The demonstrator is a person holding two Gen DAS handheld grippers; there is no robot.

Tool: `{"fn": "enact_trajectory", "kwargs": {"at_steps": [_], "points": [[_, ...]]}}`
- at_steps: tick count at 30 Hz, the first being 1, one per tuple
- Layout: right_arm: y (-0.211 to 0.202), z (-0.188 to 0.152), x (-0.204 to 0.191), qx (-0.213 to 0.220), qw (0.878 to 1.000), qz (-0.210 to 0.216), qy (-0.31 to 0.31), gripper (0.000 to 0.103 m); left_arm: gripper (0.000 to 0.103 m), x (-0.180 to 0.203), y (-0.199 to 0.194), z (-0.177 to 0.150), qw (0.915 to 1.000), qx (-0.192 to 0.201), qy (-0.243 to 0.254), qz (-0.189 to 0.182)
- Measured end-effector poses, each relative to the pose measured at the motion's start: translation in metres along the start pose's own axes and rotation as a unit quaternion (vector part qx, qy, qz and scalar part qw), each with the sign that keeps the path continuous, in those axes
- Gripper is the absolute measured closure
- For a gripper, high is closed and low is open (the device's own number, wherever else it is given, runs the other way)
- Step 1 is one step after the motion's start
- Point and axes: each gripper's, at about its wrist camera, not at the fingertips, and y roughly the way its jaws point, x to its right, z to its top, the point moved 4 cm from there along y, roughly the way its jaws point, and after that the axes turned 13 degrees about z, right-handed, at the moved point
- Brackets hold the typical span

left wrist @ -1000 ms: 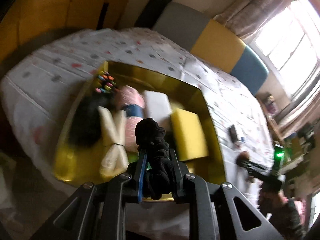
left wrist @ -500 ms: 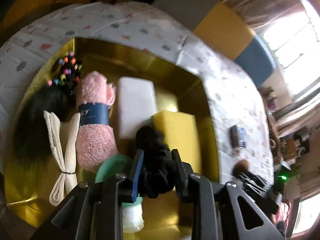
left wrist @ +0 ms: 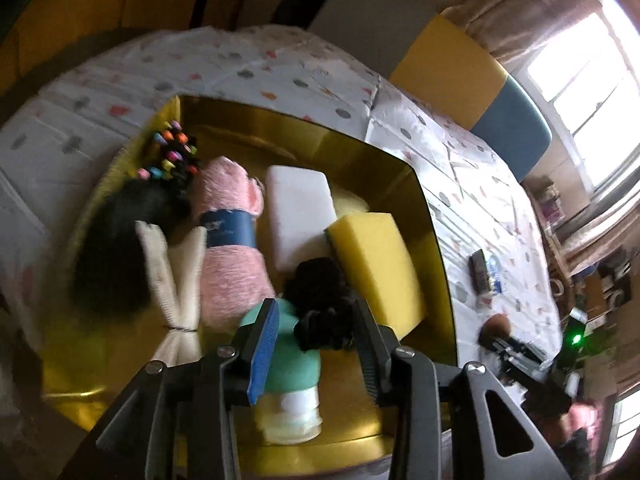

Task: Organize soft objects
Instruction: 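Lower the black scrunchie into the gold tray and open the left tool, then carry the brown sponge into the tray and open the right tool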

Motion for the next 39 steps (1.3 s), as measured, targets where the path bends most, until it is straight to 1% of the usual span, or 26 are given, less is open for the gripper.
{"fn": "enact_trajectory", "kwargs": {"at_steps": [3, 6, 10, 12, 17, 22, 26, 34, 39], "points": [[0.000, 0.000, -0.001, 0.000, 1.000, -0.004, -0.004, 0.054, 0.066, 0.004, -0.014, -0.012, 0.9984, 0.029, 0.035, 0.033], [0.000, 0.001, -0.002, 0.000, 1.000, -0.008, -0.009, 0.054, 0.066, 0.010, -0.020, -0.020, 0.9953, 0.043, 0.062, 0.061], [0.000, 0.001, -0.003, 0.000, 1.000, -0.012, -0.014, 0.055, 0.066, 0.016, -0.028, -0.030, 0.9926, 0.054, 0.084, 0.070], [0.000, 0.000, -0.003, 0.001, 1.000, -0.014, -0.017, 0.055, 0.066, 0.018, -0.034, -0.036, 0.9912, 0.065, 0.089, 0.073], [0.000, -0.001, -0.003, 0.003, 1.000, -0.017, -0.023, 0.055, 0.066, 0.023, -0.039, -0.041, 0.9886, 0.078, 0.103, 0.078], [0.001, -0.002, -0.003, 0.005, 1.000, -0.019, -0.024, 0.055, 0.066, 0.020, -0.050, -0.042, 0.9865, 0.095, 0.109, 0.078], [0.002, -0.002, -0.005, 0.002, 0.999, -0.029, -0.024, 0.055, 0.066, 0.013, -0.052, -0.042, 0.9873, 0.096, 0.103, 0.074], [0.001, 0.004, -0.018, -0.009, 0.996, -0.083, -0.022, 0.056, 0.066, -0.003, -0.049, -0.043, 0.9907, 0.087, 0.082, 0.065], [0.002, 0.001, -0.019, -0.006, 0.995, -0.098, -0.011, 0.056, 0.066, -0.013, -0.050, -0.043, 0.9918, 0.087, 0.068, 0.064]]}}
